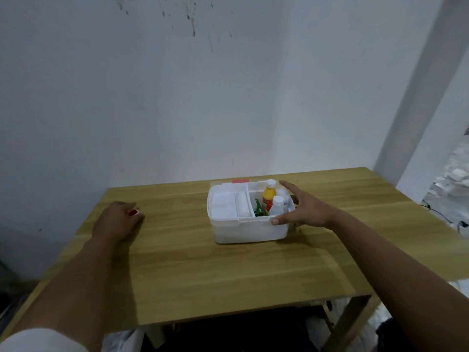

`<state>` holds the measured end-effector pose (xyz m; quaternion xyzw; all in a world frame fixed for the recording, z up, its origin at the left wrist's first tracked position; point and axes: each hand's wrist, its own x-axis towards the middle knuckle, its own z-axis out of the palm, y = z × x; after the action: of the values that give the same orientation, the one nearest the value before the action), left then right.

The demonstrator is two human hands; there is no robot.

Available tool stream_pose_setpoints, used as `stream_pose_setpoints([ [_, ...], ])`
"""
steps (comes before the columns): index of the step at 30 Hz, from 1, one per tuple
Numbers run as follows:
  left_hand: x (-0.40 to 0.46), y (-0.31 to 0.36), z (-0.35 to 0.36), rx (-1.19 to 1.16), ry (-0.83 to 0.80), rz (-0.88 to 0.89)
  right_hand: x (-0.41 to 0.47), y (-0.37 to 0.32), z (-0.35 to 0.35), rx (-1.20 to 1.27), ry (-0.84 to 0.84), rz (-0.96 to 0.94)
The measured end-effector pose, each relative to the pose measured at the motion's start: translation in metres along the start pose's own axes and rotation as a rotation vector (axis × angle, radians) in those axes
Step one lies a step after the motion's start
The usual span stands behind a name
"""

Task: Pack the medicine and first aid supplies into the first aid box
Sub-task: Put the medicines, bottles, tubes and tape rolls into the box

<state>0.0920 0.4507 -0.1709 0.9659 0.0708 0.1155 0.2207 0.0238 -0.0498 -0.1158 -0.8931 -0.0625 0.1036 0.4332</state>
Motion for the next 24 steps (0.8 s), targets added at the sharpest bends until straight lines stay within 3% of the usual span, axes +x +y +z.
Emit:
stream_pose_setpoints([
  [14, -0.054, 0.065, 0.001, -0.143, -0.121, 0.101, -0.007, -0.004, 0.002, 0.022, 0.016, 0.019],
  [21, -0.067, 0.124, -0.022, -0.549, -0.010, 0.127, -0.010, -0.008, 0.002, 0.025, 0.010, 0.040],
  [24, -0.079, 0.163, -0.030, -0.568, -0.053, 0.234, -0.009, -0.009, 0.002, 0.017, 0.006, 0.049],
])
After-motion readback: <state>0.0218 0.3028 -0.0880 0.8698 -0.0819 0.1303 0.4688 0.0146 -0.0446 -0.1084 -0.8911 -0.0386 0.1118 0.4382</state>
